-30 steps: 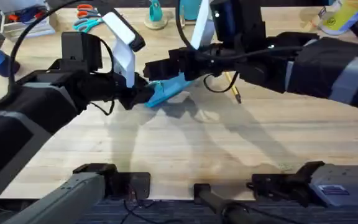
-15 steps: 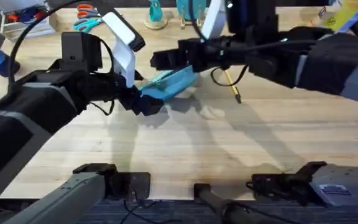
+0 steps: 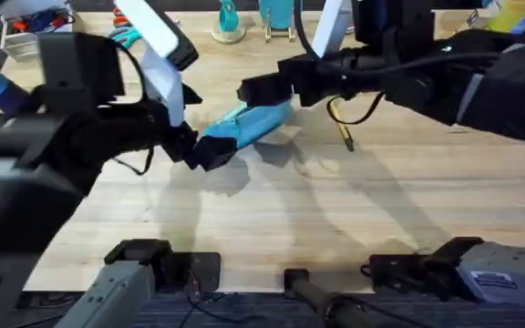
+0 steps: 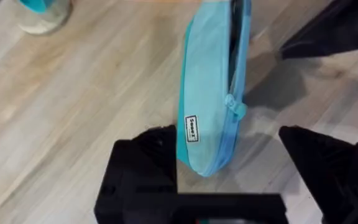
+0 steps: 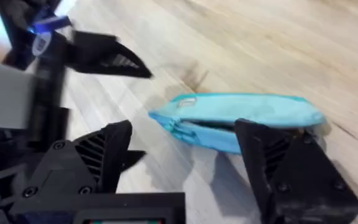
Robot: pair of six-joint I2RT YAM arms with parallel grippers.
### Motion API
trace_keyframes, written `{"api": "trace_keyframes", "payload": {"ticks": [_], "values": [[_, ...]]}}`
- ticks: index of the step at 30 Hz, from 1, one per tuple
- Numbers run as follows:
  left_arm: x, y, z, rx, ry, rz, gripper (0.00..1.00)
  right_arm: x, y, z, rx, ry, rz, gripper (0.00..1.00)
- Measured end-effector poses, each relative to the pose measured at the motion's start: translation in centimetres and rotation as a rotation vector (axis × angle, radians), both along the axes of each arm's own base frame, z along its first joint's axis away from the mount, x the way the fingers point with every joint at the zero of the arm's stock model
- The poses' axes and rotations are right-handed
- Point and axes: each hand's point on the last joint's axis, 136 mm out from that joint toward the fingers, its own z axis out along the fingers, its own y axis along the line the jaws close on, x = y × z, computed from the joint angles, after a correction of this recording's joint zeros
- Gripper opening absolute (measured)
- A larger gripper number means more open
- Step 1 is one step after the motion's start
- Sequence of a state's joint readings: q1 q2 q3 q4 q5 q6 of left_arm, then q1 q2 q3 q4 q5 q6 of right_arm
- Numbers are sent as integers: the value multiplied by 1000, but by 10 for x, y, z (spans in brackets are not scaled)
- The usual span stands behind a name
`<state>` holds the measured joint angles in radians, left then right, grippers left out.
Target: Unzip the bag, pick up the pens from the table one at a time and place them inside, then zip the bag closed.
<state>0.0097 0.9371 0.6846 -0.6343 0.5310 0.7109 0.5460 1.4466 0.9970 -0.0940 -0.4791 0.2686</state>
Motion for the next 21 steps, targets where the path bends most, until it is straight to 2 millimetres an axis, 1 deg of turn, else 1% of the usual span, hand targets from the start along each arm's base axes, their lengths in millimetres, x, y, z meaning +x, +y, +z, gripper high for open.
{"api": "trace_keyframes", "payload": {"ticks": [2, 8, 14, 17, 21], "values": [[-7, 0, 8, 1, -23, 0, 994, 1, -3, -2, -9, 5, -3, 997], [-32, 0, 20, 1, -43, 0, 994, 6, -9, -3, -13, 2, -19, 996], [-55, 0, 24, 2, -38, 1, 994, 7, -11, -3, -14, 1, -22, 997], [-61, 0, 26, 3, -48, 2, 994, 7, -11, -3, -14, 1, -22, 996], [-69, 3, 24, 17, -32, 14, 994, 6, -11, -4, -16, 4, -22, 997]]}}
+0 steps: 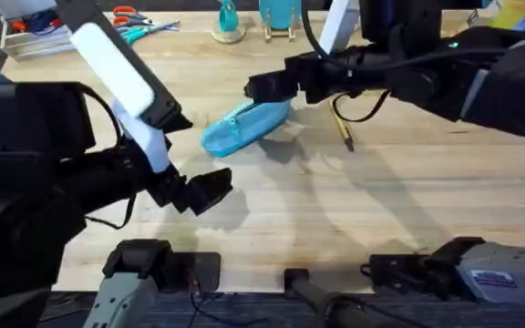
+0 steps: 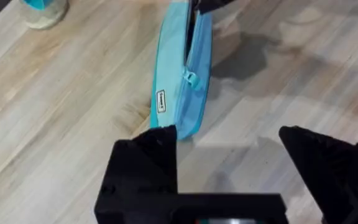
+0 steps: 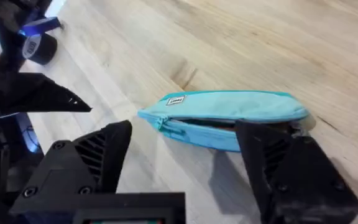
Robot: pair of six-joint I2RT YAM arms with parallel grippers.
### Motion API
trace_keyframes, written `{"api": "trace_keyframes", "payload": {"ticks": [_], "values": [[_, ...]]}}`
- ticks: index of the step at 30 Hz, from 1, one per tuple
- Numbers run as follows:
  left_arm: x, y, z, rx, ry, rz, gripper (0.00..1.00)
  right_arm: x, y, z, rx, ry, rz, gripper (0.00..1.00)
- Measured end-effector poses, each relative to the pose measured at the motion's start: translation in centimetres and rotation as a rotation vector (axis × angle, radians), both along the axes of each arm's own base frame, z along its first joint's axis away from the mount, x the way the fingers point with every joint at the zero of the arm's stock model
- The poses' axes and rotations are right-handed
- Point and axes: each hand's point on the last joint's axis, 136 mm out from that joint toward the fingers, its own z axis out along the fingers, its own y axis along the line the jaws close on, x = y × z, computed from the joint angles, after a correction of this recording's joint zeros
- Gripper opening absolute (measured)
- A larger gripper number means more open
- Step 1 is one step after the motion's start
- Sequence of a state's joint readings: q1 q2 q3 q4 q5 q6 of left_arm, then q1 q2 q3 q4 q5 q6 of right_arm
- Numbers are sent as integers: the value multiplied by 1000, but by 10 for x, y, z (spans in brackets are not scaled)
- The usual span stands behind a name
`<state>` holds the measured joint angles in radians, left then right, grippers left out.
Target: Unzip the bag, pick up the pens from the table one at a time and place them inside, then zip the bag closed.
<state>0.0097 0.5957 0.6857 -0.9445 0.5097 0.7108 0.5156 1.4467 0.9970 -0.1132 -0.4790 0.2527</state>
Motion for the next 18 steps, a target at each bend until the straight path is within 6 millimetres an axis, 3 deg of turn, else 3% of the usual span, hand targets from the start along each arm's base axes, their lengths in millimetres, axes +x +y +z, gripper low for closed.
{"api": "trace_keyframes", "payload": {"ticks": [7, 14, 18], "values": [[-1, 6, -1, 27, -7, 33, 994, -13, -8, -18, -51, 94, -1, 996], [-1, 7, -1, 28, -7, 34, 994, -15, -8, -15, -56, 71, 40, 996], [-1, 7, -1, 28, -7, 34, 994, -17, -10, 0, -98, 33, 99, 996]]}}
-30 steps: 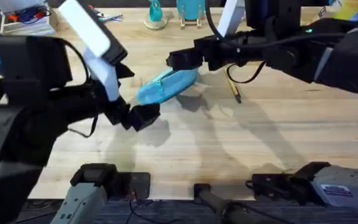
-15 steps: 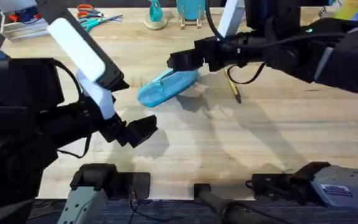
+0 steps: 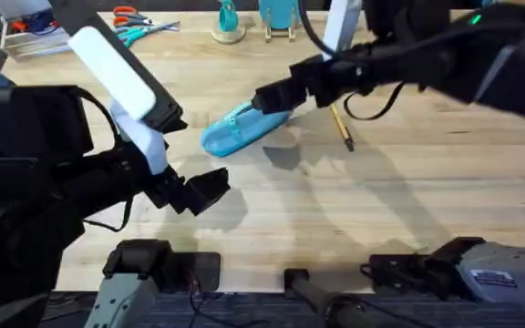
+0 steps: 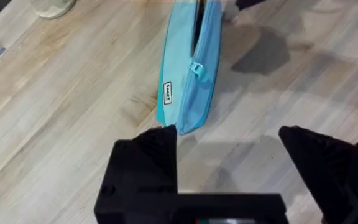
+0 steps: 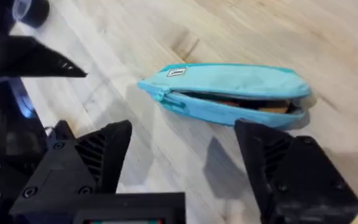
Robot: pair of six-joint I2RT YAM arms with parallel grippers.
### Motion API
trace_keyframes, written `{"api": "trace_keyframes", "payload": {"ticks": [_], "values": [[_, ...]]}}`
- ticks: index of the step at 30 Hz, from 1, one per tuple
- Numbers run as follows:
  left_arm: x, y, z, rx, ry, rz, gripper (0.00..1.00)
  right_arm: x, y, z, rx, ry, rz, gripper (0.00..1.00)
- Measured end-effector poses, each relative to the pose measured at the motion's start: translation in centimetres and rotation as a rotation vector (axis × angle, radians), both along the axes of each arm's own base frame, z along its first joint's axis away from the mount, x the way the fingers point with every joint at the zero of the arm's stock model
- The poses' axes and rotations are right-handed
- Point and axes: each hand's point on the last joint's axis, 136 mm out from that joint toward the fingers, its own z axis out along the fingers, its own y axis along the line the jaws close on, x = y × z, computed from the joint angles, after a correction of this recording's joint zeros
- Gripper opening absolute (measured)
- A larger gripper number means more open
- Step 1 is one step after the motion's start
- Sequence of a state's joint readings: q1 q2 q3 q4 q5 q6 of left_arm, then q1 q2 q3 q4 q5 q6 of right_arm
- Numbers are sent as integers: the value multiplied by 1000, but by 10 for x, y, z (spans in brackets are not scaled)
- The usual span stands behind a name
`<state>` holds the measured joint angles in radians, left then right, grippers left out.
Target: Unzip the bag, pick up the pens from the table one at a time and place them inside, then zip the bag closed.
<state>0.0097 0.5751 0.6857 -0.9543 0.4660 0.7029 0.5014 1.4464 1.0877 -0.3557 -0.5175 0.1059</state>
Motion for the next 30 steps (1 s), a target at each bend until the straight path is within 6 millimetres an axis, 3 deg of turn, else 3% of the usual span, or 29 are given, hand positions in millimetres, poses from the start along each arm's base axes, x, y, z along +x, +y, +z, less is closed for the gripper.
{"api": "trace_keyframes", "payload": {"ticks": [7, 10, 17, 22, 30], "values": [[-1, 0, -1, 2, 5, 2, 995, 7, -2, 52, -93, -134, 110, 996], [-1, 1, -1, 4, 5, 4, 994, 14, 1, 64, -131, -165, 160, 995], [-1, 2, -2, 8, 7, 7, 994, 26, 6, 50, -251, -157, 309, 995], [-1, 2, -2, 8, 7, 7, 994, 38, 12, 37, -295, -255, 423, 995], [-1, 2, -2, 8, 7, 7, 995, 64, 26, 56, -308, -556, 535, 995]]}}
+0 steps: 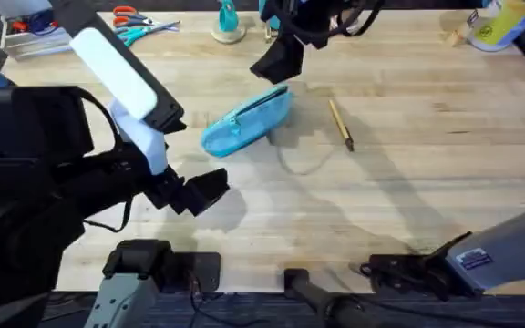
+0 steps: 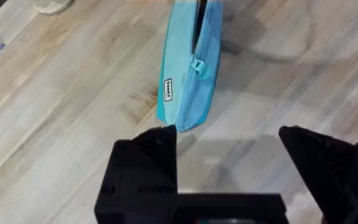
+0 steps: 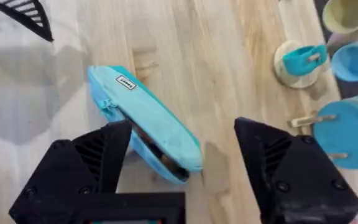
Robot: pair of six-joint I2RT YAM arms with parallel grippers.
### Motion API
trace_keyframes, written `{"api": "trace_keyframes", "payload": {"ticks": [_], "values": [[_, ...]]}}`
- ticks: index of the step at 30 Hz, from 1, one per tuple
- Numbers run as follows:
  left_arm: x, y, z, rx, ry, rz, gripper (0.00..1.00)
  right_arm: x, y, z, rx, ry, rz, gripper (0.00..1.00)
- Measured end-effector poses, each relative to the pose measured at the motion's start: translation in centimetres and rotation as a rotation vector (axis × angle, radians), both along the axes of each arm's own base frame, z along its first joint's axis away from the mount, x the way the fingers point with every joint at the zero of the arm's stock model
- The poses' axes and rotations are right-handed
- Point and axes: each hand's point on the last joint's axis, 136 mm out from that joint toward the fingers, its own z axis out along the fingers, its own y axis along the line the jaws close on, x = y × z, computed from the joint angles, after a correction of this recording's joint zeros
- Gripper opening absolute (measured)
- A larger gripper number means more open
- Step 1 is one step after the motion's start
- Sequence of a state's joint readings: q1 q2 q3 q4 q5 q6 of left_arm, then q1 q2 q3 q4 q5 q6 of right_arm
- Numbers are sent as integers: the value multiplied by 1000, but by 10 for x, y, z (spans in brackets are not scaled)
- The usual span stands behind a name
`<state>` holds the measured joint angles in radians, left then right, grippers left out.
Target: Unzip the bag, pick up the pens from the table one at a time and place them inside, then zip the bag closed.
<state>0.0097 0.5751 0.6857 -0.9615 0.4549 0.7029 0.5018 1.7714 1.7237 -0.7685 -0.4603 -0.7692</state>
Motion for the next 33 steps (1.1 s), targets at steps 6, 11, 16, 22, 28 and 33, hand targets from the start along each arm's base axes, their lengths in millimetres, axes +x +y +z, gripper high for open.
{"api": "trace_keyframes", "payload": {"ticks": [6, 11, 16, 22, 28, 33], "values": [[0, 0, 0, 0, 0, 0, 994, 2, 1, 2, -4, -41, 29, 996], [0, 0, 0, 0, 0, 0, 994, 4, 2, 4, -7, -70, 49, 996], [0, 0, 0, 0, 0, 0, 994, 4, 2, 3, -30, -129, 108, 997], [0, 0, 0, 1, 0, 1, 994, 2, 1, 2, -52, -167, 156, 996], [0, 0, 0, 2, 0, 2, 994, -16, -4, -8, -100, -179, 291, 996], [0, 0, 0, 2, 0, 2, 994, -25, -4, -11, -112, -212, 384, 979]]}}
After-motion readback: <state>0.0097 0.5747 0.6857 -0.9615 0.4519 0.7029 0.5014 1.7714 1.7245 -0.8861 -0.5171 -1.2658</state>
